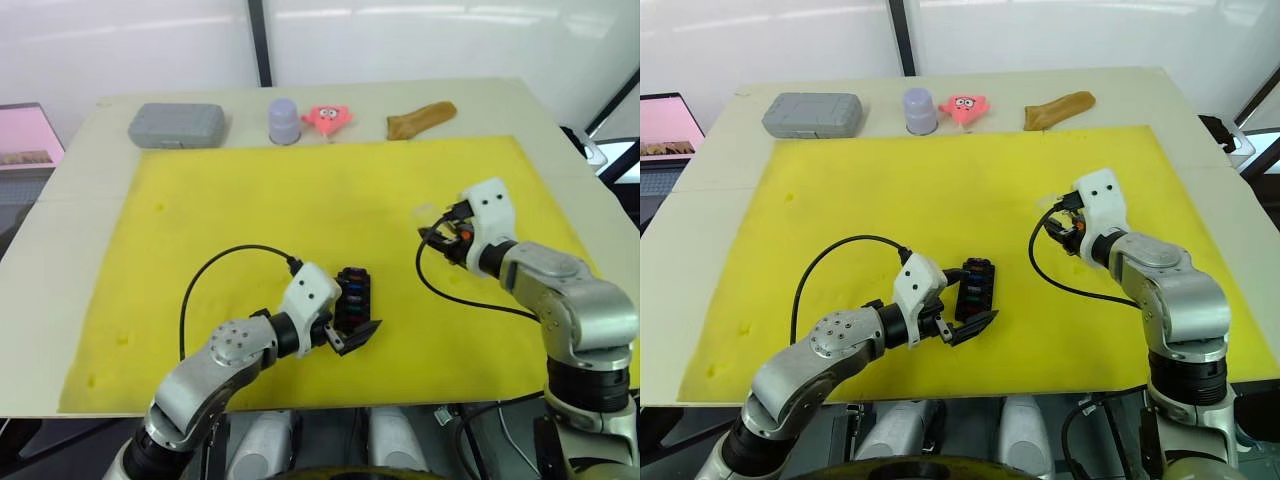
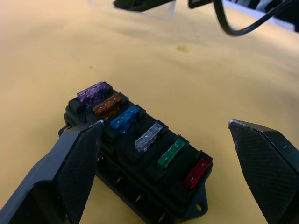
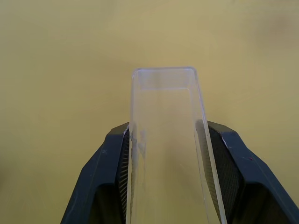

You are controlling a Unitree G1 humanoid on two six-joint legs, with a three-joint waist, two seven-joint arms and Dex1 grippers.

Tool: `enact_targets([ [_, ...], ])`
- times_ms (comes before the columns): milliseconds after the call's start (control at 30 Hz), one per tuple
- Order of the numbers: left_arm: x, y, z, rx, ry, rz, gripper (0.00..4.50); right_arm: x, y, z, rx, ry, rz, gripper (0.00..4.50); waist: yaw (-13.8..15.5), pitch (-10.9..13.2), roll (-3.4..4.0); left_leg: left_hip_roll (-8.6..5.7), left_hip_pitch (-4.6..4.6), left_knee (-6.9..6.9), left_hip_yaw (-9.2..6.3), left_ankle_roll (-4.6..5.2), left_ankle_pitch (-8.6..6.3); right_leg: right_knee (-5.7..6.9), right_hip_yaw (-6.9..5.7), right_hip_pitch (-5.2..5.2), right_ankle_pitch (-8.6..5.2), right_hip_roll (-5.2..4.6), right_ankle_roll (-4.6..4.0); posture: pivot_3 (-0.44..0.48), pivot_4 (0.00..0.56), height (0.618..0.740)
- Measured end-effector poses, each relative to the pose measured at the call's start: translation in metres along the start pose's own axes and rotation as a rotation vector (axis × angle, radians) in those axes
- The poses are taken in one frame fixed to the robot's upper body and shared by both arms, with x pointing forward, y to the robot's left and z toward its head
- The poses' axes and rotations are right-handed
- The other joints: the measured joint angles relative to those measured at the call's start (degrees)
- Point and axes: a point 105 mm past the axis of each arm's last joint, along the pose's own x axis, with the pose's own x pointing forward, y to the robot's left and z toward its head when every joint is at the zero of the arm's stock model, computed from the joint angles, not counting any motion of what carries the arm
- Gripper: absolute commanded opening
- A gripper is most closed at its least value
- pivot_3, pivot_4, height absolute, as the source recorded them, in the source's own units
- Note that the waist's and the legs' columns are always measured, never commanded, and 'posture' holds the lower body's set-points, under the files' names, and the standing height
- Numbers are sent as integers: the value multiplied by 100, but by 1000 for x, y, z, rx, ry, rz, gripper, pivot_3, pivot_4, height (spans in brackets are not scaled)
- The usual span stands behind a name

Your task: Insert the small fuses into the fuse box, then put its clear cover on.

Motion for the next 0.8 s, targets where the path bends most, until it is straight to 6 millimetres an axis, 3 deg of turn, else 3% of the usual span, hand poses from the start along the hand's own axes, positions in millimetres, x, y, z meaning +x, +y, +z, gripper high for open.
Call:
enact_targets([
  [600,-15,25,3,144,58,8,4500,-3,0,4,32,-36,14,1715,0,0,0,0,0,0,0,0,0,-1,-1,0,0,0,0,0,150,740],
  [800,-32,22,-8,-34,21,27,4500,-10,-6,5,16,-44,15,1715,7,1,1,0,-2,-3,-3,0,0,-5,-1,0,0,0,0,0,150,740],
])
